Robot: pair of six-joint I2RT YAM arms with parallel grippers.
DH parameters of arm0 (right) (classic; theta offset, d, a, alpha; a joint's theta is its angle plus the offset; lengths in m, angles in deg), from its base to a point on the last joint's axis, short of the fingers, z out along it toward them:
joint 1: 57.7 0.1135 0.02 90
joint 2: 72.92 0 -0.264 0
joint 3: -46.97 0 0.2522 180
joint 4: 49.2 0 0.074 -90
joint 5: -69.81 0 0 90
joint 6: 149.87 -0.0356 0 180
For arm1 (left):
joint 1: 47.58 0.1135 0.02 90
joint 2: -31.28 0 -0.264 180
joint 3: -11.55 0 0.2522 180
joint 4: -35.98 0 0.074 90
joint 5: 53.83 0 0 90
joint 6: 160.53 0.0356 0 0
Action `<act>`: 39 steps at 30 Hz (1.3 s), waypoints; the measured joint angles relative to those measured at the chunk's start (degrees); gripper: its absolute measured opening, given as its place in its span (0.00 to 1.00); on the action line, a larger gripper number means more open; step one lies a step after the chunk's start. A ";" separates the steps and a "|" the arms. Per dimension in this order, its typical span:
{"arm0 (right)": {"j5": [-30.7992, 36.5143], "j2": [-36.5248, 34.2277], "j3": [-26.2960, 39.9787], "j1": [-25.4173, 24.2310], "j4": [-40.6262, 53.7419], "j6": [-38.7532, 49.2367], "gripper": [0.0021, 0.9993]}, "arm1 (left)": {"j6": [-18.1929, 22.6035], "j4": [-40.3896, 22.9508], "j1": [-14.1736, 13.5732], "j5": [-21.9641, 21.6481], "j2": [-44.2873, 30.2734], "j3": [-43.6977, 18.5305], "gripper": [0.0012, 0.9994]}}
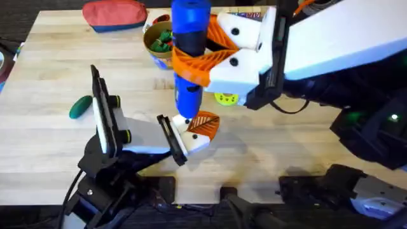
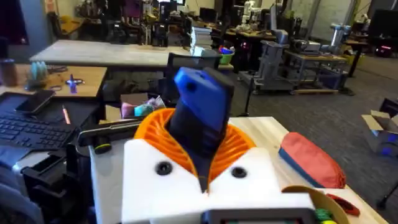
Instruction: Pick up the gripper from the table and insert it into the empty holder that is missing its gripper. Then pick up a screw, insert it into the mounting hole, and use the screwdriver to tighten it. Finally, clean up the table by picking up the vegetable and placing it into the bucket.
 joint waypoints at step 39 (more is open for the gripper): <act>0.00 -1.77 0.00 1.66 -2.82 0.39 0.00 | 0.00 0.00 0.00 0.00 0.00 0.00 0.01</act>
